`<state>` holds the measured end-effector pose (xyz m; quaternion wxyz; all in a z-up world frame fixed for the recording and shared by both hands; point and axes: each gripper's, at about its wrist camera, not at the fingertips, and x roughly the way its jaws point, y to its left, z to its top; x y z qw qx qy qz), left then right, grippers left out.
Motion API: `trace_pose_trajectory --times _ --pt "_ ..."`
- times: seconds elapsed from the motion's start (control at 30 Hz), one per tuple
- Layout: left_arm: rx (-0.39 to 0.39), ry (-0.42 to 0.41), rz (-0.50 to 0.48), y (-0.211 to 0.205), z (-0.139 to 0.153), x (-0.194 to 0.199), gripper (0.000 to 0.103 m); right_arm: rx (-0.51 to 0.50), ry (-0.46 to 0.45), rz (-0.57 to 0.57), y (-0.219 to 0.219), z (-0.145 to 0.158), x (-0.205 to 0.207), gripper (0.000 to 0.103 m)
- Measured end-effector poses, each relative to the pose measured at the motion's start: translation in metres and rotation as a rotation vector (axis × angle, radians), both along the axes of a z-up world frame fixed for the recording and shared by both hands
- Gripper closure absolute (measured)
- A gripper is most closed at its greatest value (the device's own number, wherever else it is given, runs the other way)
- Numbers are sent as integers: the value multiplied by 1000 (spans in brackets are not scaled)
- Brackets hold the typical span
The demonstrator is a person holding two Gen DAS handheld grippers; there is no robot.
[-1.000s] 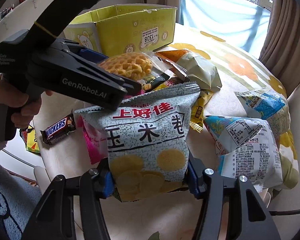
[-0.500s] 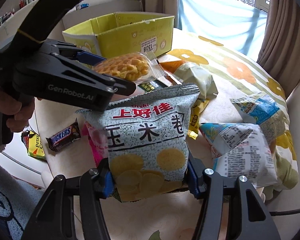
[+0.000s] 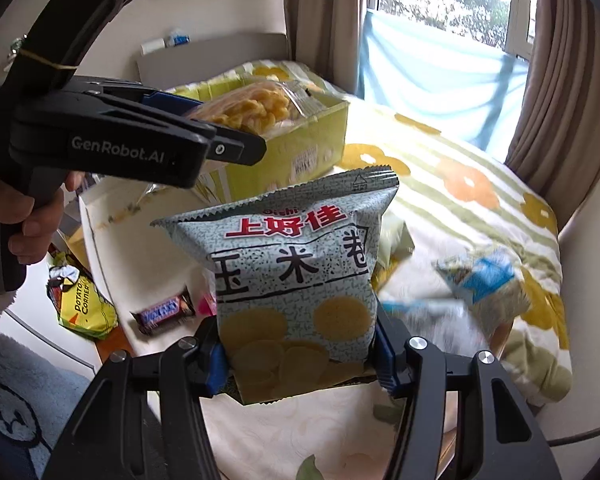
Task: Organize snacks
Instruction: 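Lower the waffle into the box with the left tool while the right drops the corn-roll bag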
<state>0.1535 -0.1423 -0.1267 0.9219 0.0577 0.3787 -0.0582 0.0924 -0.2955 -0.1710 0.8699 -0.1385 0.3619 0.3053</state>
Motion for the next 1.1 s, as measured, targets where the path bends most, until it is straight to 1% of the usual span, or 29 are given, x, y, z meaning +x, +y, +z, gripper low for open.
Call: trace_pose_trajectory --times 0.1,0.23,0.33,0.47,0.63,0.77,0.87,1.0,1.1 --pt "-8 -37 13 11 19 -3 29 2 -21 11 10 15 -2 50" --pt "-23 -82 31 38 42 -2 29 15 -43 16 28 35 1 50" --pt "-36 -107 43 67 53 3 29 17 -68 9 46 49 8 50" --pt "-49 -115 54 112 62 20 29 12 -102 -1 82 69 24 50" --pt "-50 -116 74 175 70 49 29 26 -117 2 139 87 57 50" --pt "-53 -88 76 222 65 81 29 32 -109 -11 177 90 81 50" --pt "-47 -46 72 249 53 107 29 49 -83 -52 200 89 100 50" --pt "-58 34 59 276 29 139 29 78 -4 -141 223 81 128 50" --pt "-49 89 32 285 6 158 29 105 48 -207 226 76 143 50"
